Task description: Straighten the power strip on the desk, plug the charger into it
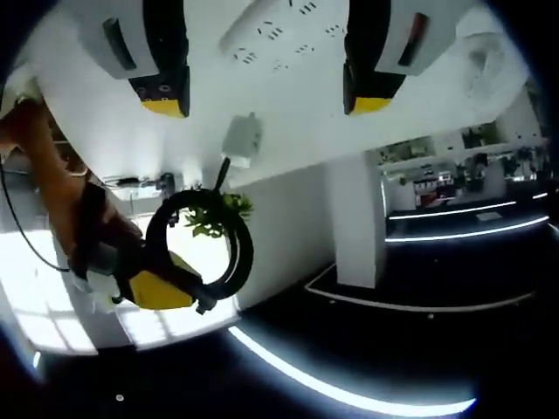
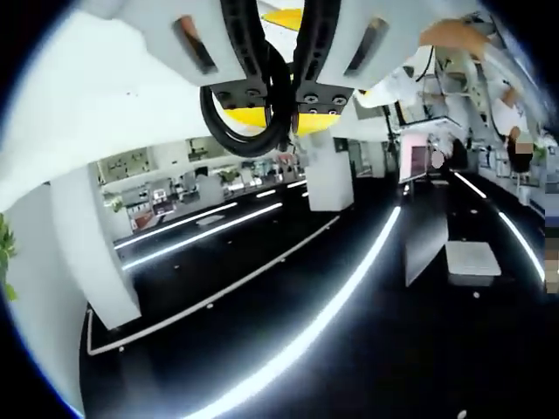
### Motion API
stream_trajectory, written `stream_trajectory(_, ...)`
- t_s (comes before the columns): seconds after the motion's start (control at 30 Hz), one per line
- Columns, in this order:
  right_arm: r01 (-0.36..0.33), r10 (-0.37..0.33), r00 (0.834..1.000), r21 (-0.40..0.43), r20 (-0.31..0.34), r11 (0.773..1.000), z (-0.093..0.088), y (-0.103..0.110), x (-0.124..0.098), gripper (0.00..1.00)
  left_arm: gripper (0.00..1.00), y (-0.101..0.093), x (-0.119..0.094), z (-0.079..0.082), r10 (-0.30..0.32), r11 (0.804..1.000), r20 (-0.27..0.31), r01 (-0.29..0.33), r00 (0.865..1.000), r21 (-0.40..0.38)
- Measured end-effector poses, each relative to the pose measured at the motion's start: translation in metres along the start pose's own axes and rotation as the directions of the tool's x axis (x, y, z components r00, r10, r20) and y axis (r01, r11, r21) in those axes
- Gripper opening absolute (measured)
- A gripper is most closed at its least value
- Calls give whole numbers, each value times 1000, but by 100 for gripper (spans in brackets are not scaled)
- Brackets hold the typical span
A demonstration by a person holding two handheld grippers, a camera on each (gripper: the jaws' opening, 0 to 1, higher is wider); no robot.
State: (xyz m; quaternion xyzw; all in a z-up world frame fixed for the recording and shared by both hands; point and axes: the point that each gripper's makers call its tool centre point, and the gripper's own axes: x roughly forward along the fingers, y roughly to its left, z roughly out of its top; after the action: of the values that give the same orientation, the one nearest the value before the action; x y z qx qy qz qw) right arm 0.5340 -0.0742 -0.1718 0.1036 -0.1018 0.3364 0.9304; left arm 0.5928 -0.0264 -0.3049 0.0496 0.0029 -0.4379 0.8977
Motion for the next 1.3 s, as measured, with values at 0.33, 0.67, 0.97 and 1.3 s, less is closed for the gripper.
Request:
stream_trajectory(0.33,-12,14,999,-54,39,998,16,18,-4,7,73,-4,12,11,22,999,39,-23,999,28)
stream_trajectory(0.67,-33,36,998,-68,49,997,20,30,-4,7,74,-12,19,26,34,995,120,-46,992,94)
stream_trajectory(0.97,-57,59,998,-51,36,997,14,37,-3,7,75,-23,20,33,12,991,185,-37,983,131)
stream_trajectory(1.3,-63,65,997,-52,39,997,14,41,-3,7,73,-24,24,31,17,992,184,-39,983,119)
